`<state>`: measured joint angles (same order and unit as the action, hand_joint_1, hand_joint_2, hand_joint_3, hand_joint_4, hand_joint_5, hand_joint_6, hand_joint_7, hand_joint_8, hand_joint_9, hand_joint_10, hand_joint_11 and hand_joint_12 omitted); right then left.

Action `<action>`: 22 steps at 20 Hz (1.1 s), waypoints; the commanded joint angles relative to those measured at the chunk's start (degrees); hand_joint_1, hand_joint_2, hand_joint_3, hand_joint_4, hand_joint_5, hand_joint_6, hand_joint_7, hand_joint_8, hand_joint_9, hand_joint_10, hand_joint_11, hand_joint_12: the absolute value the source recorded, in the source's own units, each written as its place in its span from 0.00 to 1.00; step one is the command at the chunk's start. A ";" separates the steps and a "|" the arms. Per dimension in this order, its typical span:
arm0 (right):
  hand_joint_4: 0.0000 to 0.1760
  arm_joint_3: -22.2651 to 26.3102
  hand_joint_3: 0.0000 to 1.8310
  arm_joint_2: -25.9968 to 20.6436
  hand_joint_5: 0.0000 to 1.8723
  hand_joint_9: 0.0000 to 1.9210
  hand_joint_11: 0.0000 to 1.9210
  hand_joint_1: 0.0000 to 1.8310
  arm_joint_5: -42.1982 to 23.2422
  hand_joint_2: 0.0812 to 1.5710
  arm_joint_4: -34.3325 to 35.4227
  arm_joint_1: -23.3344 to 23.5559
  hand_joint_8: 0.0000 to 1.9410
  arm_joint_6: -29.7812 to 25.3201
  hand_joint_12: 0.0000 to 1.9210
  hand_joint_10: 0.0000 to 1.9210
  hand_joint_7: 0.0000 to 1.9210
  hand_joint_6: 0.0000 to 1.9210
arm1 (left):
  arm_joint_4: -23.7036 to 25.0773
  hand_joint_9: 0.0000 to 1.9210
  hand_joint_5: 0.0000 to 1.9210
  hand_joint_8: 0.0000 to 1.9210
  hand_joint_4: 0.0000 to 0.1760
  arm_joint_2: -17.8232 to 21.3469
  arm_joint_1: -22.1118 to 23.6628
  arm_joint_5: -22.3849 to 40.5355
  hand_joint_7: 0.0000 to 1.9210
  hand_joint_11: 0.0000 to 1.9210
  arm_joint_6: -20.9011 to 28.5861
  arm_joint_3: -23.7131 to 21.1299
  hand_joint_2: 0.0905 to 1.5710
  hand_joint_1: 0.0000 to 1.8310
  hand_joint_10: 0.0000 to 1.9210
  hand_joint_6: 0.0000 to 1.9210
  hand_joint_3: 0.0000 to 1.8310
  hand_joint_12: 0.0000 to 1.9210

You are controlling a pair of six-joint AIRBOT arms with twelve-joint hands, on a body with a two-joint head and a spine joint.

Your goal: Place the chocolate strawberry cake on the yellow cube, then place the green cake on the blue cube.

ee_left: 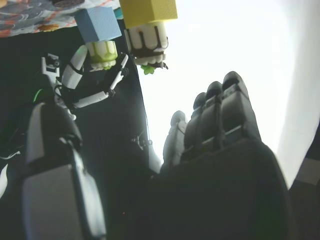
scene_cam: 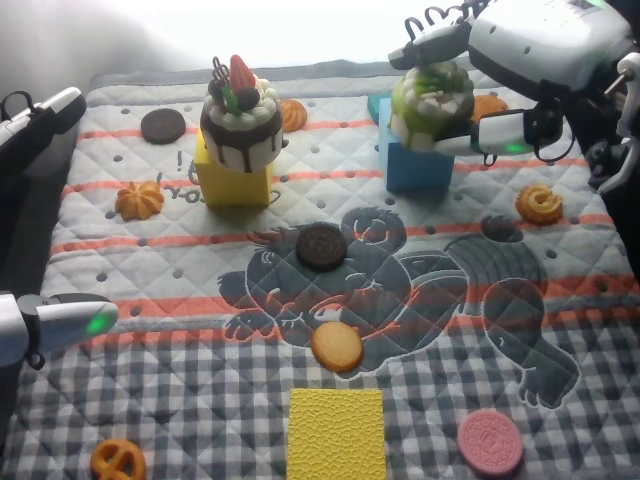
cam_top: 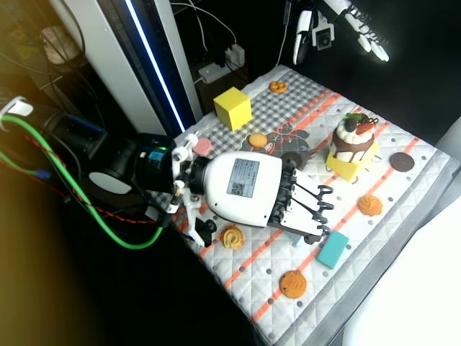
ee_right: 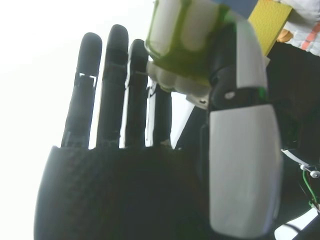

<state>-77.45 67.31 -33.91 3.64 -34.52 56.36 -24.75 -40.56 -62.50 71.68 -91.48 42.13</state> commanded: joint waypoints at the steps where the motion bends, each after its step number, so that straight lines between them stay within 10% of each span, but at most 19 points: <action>1: 0.18 -0.17 0.00 0.06 0.36 0.41 0.18 0.56 -6.13 0.62 0.49 0.91 0.00 0.14 0.64 0.01 0.36 0.00 | 0.71 0.00 0.00 0.00 1.00 -0.03 0.23 7.73 0.00 0.00 0.49 0.38 0.53 0.49 0.00 0.00 0.01 0.00; 17: 0.14 0.79 0.00 -1.19 0.34 0.36 0.12 0.48 -6.13 0.62 1.16 -0.15 0.00 0.14 0.59 0.00 0.35 0.00 | 1.38 0.00 0.00 0.00 1.00 0.04 0.14 8.77 0.00 0.00 1.56 0.20 0.54 0.49 0.00 0.00 0.00 0.00; 18: 0.31 0.82 0.00 -1.21 0.31 0.33 0.10 0.45 -6.13 0.61 1.23 -0.24 0.00 0.14 0.54 0.00 0.32 0.00 | 1.37 0.00 0.00 0.00 1.00 0.04 0.10 8.78 0.00 0.00 1.59 0.20 0.54 0.49 0.00 0.00 0.00 0.00; 22: 0.42 0.86 0.00 -1.22 0.26 0.29 0.09 0.43 -6.13 0.60 1.27 -0.36 0.00 0.14 0.47 0.00 0.26 0.00 | 1.36 0.00 0.00 0.00 1.00 0.05 0.00 8.84 0.00 0.00 1.64 0.20 0.54 0.49 0.00 0.00 0.00 0.00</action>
<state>-76.62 66.19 -33.28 4.60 -35.27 56.49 -24.03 -40.56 -62.50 72.95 -90.15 42.13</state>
